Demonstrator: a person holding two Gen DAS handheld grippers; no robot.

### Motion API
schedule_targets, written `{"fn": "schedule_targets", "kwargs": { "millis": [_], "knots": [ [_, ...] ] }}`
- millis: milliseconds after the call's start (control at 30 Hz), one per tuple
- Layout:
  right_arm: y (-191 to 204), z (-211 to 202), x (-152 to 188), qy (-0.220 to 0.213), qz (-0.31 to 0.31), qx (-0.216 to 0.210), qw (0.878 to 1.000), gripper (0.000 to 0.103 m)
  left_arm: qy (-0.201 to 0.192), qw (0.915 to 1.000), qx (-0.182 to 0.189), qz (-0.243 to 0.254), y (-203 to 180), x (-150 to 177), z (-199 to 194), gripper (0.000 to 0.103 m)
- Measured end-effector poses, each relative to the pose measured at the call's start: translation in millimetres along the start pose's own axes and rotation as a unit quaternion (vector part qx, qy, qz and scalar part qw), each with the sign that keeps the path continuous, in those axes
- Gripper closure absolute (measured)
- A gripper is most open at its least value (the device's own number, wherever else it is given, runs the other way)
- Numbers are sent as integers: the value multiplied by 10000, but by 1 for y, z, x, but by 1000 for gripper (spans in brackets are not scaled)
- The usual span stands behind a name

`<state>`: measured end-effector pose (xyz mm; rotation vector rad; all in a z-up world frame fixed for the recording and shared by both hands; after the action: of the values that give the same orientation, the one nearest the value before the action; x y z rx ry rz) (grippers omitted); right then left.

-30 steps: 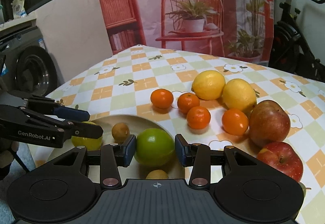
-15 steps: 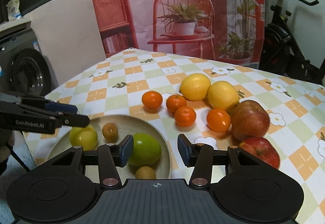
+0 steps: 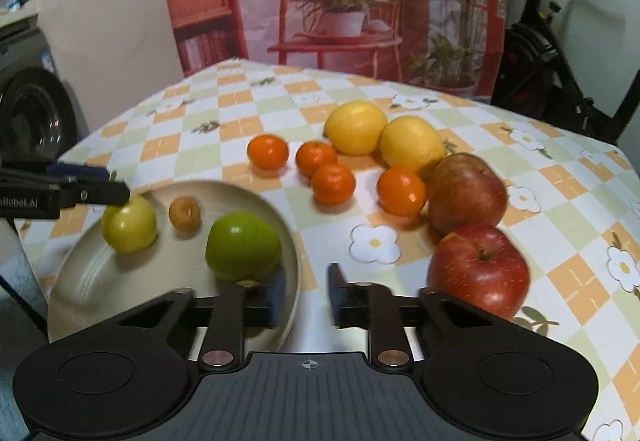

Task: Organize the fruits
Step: 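Lower both green fruits onto the white plate and open both tools, then grasp a tangerine with the left tool while the right tool grasps another tangerine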

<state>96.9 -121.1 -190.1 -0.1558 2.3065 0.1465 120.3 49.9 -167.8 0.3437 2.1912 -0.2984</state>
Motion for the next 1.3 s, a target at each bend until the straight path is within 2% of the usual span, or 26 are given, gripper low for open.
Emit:
{"fn": "schedule_targets", "kwargs": {
  "millis": [133,300,900,1100,1300],
  "knots": [
    [0,5,2,53,6,-150,9999,98,-30,10000,5,44,-1,1,0,51],
    [-3,9,0,8,-11,-97,10000,99,-88,9999,-58,77,0,-1,3,51],
    [-22,26,-11,-199,20,297,9994,96,-51,9998,-169,50,0,-9,24,52],
    [-26,24,-13,-152,152,232,9995,95,-80,9999,-151,-16,2,-18,28,52],
    [-36,12,-24,-369,332,111,9987,91,-150,9998,-95,-63,5,-33,33,52]
  ]
}}
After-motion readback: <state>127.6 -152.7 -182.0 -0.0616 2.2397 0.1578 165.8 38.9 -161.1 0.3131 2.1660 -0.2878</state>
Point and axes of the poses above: each gripper's, at about its wrist camera, not at the fingertips, and z roughly the way its jaws point, y to its left, x to its underside, the point moved 1 cm from there along z, roughly the way its jaws point, and after that the axes turned 5 degrees about -y, right-handed, at the moved point
